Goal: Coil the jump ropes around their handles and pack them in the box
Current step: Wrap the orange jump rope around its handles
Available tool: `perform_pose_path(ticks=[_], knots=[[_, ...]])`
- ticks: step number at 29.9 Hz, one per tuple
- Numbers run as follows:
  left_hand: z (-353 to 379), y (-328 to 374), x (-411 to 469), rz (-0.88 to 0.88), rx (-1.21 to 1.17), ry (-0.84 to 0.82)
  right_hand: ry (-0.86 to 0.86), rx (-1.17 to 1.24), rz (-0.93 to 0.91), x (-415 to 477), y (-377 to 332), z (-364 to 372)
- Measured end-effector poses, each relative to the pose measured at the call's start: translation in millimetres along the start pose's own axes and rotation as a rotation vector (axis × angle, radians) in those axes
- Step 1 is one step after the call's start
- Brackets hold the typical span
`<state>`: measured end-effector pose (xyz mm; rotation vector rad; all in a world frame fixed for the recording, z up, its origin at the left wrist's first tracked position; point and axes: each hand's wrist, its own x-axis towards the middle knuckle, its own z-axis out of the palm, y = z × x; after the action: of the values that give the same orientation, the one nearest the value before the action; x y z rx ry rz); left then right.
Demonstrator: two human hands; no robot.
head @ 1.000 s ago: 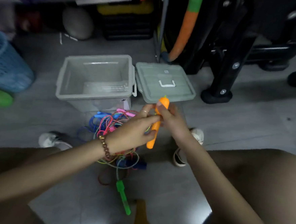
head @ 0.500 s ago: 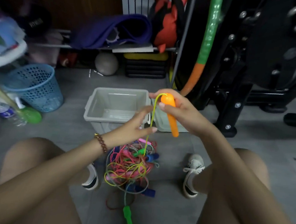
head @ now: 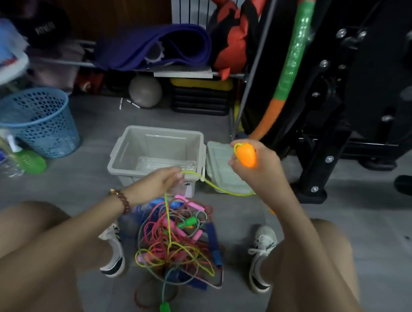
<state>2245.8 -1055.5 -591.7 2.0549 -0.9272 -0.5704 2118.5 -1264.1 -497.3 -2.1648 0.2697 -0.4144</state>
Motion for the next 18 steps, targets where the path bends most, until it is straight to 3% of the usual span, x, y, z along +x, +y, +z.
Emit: perform_pose_path(ticks=[3,6,8,11,14,18], knots=[[-10,36,0,0.116,-0.185,0.207,-0.022,-0.103,-0.137,-2,3,14],[-10,54,-7,0.174,-0.167,0.288,-0.165,-0.102,-0.217,-5,0,36],[-9,60,-8,0.19,-0.165,0.329,-0.216,-0.024,-0.139,-8,-8,47],[-14,67,-6,0.189,-0.161,0.41,-0.159,0.051,-0.056,-7,-12,56],[-15,76,-7,0.206,-0.319,0.332,-0.085,0.329,0.065,-3,-17,51],[2,73,-6,0.233,-0.478,0.162,-0.155,0.85,0.167,-1,-23,45]])
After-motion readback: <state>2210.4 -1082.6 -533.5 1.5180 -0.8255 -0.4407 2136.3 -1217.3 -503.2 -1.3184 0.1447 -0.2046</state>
